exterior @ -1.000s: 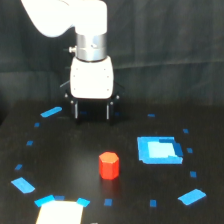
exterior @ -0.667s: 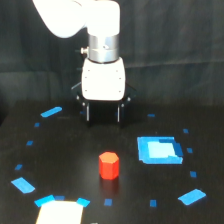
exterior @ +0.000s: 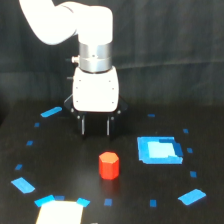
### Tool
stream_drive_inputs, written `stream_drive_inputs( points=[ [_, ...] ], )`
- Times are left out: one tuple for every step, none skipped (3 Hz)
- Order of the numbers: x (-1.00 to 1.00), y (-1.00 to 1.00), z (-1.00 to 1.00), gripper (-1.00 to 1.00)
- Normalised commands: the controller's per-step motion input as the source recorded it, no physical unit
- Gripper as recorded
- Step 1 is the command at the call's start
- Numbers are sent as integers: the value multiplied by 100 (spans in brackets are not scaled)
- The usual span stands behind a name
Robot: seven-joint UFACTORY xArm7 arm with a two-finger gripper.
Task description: Pick up the red object from the table
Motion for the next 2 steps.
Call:
stream_drive_inputs(
  points=[
    [53,-100,-50,98],
    [100,-64,-51,100]
  ],
)
